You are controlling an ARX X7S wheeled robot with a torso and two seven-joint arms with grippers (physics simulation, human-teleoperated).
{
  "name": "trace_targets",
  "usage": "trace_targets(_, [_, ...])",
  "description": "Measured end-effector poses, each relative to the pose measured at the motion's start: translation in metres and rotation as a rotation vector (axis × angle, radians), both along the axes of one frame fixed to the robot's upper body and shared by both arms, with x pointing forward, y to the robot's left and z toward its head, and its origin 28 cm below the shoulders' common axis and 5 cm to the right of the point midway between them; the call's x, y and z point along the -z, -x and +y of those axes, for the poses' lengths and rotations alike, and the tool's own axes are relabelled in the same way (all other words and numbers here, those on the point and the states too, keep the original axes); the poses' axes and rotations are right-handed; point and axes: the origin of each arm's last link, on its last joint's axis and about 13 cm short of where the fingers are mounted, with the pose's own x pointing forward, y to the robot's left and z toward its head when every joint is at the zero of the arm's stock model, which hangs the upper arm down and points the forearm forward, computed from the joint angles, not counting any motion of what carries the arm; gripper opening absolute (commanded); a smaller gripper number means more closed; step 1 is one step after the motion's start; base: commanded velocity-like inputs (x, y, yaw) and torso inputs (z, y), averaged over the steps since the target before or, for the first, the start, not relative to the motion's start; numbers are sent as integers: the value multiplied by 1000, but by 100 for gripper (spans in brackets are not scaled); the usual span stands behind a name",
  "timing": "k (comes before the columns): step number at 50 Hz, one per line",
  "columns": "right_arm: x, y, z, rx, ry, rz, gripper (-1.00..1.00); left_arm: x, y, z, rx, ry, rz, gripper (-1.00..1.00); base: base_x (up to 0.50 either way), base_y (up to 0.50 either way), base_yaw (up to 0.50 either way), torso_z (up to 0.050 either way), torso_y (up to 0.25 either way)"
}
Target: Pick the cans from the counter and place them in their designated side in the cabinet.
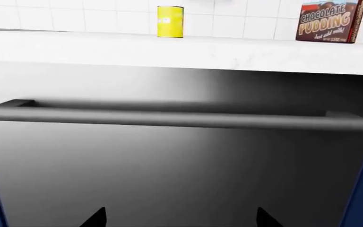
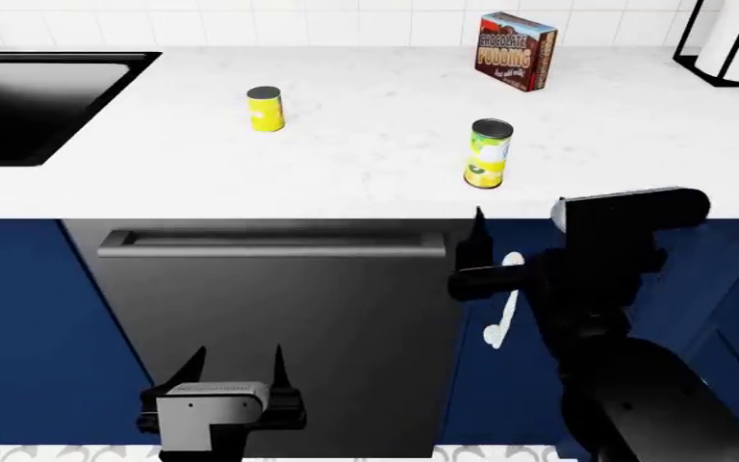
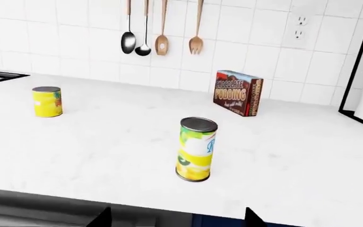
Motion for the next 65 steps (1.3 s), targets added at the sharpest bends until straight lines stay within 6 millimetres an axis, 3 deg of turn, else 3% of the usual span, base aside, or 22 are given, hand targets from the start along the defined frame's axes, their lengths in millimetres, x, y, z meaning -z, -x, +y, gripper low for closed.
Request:
trace_targets(8, [-28,-15,-6,-5,36,-21,100,0,0,0,0,0,-1,100,0,0,0,0,0])
trace_targets(16, [-37,-37,-13,-7,52,-4,100,0,0,0,-1,0,-2,100,0,0,0,0,0])
trace_targets(40, [-13,-107,-15,-17,16,90,100,0,0,1,-3,4,-4,100,0,0,0,0,0])
trace_targets(52, [-11,-151,-14,-10,-15,131,100,0,0,1,-3,5,-4,100,0,0,0,0,0])
trace_targets(65, [-7,-177,-8,-13,-12,203,100,-1,-1,1,-5,8,-6,100,0,0,0,0,0])
